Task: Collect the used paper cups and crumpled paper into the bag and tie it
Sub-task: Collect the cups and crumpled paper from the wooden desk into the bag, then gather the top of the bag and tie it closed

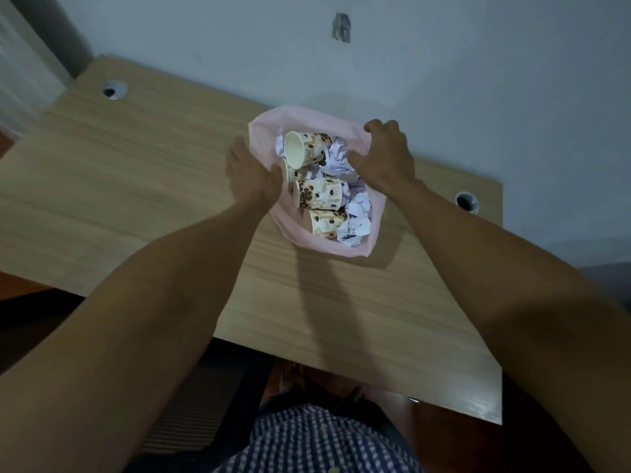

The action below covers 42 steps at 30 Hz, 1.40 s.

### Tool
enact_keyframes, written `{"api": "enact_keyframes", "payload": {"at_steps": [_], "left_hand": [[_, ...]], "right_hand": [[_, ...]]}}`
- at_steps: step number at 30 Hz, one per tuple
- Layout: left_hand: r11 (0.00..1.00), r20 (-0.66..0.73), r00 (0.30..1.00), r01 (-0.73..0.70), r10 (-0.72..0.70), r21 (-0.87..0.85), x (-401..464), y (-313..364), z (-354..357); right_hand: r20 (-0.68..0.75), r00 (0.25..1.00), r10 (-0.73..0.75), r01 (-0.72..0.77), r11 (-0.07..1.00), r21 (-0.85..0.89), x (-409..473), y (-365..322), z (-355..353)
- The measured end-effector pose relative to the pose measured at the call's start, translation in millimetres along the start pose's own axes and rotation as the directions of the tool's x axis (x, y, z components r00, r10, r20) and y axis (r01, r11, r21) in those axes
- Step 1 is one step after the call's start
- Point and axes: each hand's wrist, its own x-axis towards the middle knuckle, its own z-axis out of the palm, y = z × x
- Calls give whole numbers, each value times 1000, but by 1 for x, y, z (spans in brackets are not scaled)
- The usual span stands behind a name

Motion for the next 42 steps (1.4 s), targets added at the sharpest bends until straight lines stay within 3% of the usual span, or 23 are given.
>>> {"api": "enact_keyframes", "payload": {"at_steps": [2, 4, 6, 9, 14, 17, 21, 25, 28, 31, 34, 37, 42], "left_hand": [[931, 170, 947, 305, -273, -203, 6, 3, 3], [792, 348, 829, 538, -438, -286, 5, 9, 6], [717, 428, 766, 623, -479, -314, 3, 9, 10], [712, 471, 744, 639, -475, -291, 1, 10, 7], [637, 542, 768, 613, -340, -468, 6, 40, -25], [586, 536, 786, 601, -309, -544, 15, 67, -53], [686, 430, 850, 508, -304, -520, 41, 92, -77], [859, 330, 924, 321, -192, -399, 48, 127, -98], [977, 222, 973, 108, -66, -183, 47, 152, -115], [996, 54, 998, 23, -18, -82, 57, 166, -129], [999, 66, 998, 10, -6, -50, 51, 184, -145], [988, 189, 982, 52, -24, -147, 44, 200, -151], [978, 240, 971, 41, 9, -203, 33, 221, -147]], "right_hand": [[136, 982, 131, -134, 991, 8, 0, 3, 2], [239, 948, 208, -231, 970, 73, -1, 7, 5], [265, 941, 212, -257, 955, 149, -3, 10, 6], [239, 935, 261, -308, 933, 187, 2, 14, 5], [288, 882, 374, -463, 803, 375, 11, 9, -25], [322, 853, 412, -522, 641, 562, 16, 3, -59], [240, 837, 492, -495, 494, 715, 26, 6, -101], [83, 823, 562, -476, 602, 641, 24, 14, -135], [-44, 811, 583, -470, 695, 545, 24, 32, -155], [-194, 774, 603, -508, 774, 379, 13, 47, -182], [-287, 756, 588, -525, 807, 272, -6, 64, -205], [-274, 712, 647, -574, 760, 304, -21, 81, -220], [-75, 673, 736, -528, 549, 648, -31, 99, -236]]}}
